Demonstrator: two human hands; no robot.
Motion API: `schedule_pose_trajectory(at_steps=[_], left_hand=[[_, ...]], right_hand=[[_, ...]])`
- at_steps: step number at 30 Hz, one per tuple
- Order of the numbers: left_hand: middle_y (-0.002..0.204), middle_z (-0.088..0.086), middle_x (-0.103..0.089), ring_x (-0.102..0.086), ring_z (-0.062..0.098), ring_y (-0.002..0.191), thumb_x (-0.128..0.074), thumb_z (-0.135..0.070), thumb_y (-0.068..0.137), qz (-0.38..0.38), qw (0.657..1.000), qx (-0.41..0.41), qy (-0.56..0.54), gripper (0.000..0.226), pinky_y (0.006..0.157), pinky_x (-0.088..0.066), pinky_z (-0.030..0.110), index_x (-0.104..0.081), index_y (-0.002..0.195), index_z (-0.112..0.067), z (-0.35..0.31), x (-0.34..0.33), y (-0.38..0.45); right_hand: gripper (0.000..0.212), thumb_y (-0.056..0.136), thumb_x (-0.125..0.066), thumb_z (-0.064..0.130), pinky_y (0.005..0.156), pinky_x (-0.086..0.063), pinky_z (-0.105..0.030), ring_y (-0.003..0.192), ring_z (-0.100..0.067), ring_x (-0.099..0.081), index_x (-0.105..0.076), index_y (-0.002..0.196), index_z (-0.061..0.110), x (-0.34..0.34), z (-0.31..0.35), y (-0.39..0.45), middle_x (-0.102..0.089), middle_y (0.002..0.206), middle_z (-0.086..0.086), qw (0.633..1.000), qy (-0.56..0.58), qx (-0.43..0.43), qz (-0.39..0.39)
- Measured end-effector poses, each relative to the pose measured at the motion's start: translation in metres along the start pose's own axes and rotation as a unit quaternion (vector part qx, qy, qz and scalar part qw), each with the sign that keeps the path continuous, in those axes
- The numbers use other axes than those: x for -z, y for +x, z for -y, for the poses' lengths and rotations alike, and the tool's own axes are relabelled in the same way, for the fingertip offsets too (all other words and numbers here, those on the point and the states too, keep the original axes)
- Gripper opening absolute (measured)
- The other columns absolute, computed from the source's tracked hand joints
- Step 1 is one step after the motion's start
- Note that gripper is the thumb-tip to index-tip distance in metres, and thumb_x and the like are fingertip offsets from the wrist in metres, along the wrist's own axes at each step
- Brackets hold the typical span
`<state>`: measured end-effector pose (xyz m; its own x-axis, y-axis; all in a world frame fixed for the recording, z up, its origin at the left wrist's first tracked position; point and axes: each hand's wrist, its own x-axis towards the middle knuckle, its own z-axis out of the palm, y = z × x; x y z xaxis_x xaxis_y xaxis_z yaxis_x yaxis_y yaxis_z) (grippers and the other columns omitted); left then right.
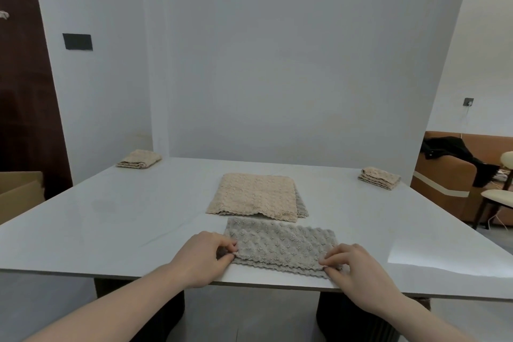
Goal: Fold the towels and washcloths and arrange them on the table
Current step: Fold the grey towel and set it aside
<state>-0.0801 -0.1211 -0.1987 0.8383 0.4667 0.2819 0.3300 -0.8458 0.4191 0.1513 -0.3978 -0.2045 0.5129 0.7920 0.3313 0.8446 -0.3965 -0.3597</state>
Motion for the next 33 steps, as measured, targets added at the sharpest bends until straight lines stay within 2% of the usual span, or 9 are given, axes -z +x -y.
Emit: schedule_pose_trajectory(at_steps=[8, 11, 14, 17, 19, 22, 26, 29, 33], left_hand=[[0.108, -0.028, -0.068, -0.054, -0.006, 0.112, -0.061, -0.046, 0.088, -0.041, 0.994, -0.061, 0.076, 0.019, 0.093, -0.049, 0.023, -0.075, 0.099, -0.038, 0.006, 0.007, -0.001], [0.094, -0.024, -0.068, -0.052, -0.004, 0.106, -0.054, -0.050, 0.079, -0.016, 0.996, -0.035, 0.082, 0.026, 0.088, -0.049, 0.024, -0.072, 0.089, -0.035, 0.001, 0.006, -0.001], [0.082, -0.022, -0.066, -0.051, -0.001, 0.099, -0.048, -0.053, 0.076, -0.042, 0.996, -0.018, 0.077, 0.031, 0.087, -0.048, 0.026, -0.071, 0.079, -0.032, -0.016, 0.009, 0.010], [0.103, -0.022, -0.067, -0.051, 0.004, 0.110, -0.045, -0.054, 0.082, -0.047, 0.997, -0.036, 0.050, 0.036, 0.098, -0.045, 0.029, -0.072, 0.093, -0.033, -0.043, 0.005, 0.026], [0.131, -0.017, -0.061, -0.045, 0.009, 0.128, -0.046, -0.053, 0.088, -0.012, 0.998, -0.056, 0.034, 0.041, 0.112, -0.036, 0.031, -0.068, 0.115, -0.033, -0.064, -0.003, 0.036], [0.163, -0.011, -0.032, -0.022, 0.014, 0.151, -0.043, -0.053, 0.096, 0.055, 0.993, -0.075, 0.069, 0.058, 0.126, -0.014, 0.035, -0.046, 0.149, -0.031, -0.088, -0.021, 0.051], [0.171, -0.008, 0.000, 0.004, 0.018, 0.157, -0.027, -0.070, 0.096, 0.154, 0.982, -0.030, 0.106, 0.073, 0.128, 0.001, 0.045, -0.012, 0.161, -0.039, -0.084, -0.052, 0.063], [0.170, -0.010, 0.004, 0.009, 0.017, 0.157, -0.016, -0.078, 0.091, 0.166, 0.980, -0.015, 0.109, 0.079, 0.127, 0.005, 0.047, -0.004, 0.160, -0.042, -0.074, -0.064, 0.067], [0.170, -0.010, 0.004, 0.008, 0.017, 0.157, -0.017, -0.077, 0.092, 0.165, 0.979, -0.002, 0.119, 0.079, 0.127, 0.006, 0.047, -0.003, 0.160, -0.042, -0.073, -0.067, 0.078]], right_hand=[[0.009, 0.088, -0.070, 0.045, 0.090, -0.040, -0.025, 0.107, 0.003, -0.047, -0.078, 0.090, 0.050, 0.001, -0.003, 0.000, -0.063, 0.090, 0.033, 0.997, 0.000, 0.016, -0.080], [0.013, 0.085, -0.065, 0.050, 0.094, -0.041, -0.023, 0.107, 0.007, -0.045, -0.077, 0.090, 0.051, -0.004, 0.003, -0.005, -0.062, 0.090, 0.033, 0.999, -0.008, 0.023, -0.033], [0.019, 0.082, -0.061, 0.057, 0.095, -0.042, -0.026, 0.104, 0.005, -0.046, -0.076, 0.081, 0.046, -0.001, 0.009, 0.000, -0.063, 0.091, 0.030, 0.999, 0.010, 0.003, -0.036], [0.015, 0.088, -0.063, 0.050, 0.099, -0.041, -0.028, 0.110, 0.000, -0.049, -0.074, 0.086, 0.042, 0.000, 0.017, 0.018, -0.063, 0.101, 0.030, 0.997, 0.039, -0.022, -0.061], [0.023, 0.094, -0.059, 0.048, 0.108, -0.037, -0.027, 0.125, -0.006, -0.046, -0.071, 0.112, 0.041, -0.005, 0.021, 0.032, -0.058, 0.127, 0.027, 0.998, 0.024, -0.038, -0.049], [0.053, 0.100, -0.048, 0.049, 0.123, -0.021, -0.031, 0.149, -0.016, -0.029, -0.045, 0.151, 0.033, -0.020, 0.027, 0.052, -0.034, 0.162, 0.009, 0.997, 0.000, -0.073, 0.006], [0.069, 0.103, -0.029, 0.059, 0.129, -0.004, -0.042, 0.159, -0.021, -0.003, -0.012, 0.164, 0.029, -0.042, 0.028, 0.057, -0.005, 0.172, 0.005, 0.985, -0.055, -0.126, 0.104], [0.071, 0.103, -0.024, 0.061, 0.128, 0.002, -0.044, 0.159, -0.018, 0.003, -0.008, 0.164, 0.030, -0.046, 0.022, 0.059, -0.001, 0.172, 0.006, 0.983, -0.073, -0.122, 0.117], [0.070, 0.103, -0.025, 0.061, 0.129, 0.004, -0.043, 0.158, -0.015, 0.004, -0.010, 0.164, 0.030, -0.044, 0.009, 0.073, -0.004, 0.172, 0.008, 0.985, -0.074, -0.100, 0.116]])
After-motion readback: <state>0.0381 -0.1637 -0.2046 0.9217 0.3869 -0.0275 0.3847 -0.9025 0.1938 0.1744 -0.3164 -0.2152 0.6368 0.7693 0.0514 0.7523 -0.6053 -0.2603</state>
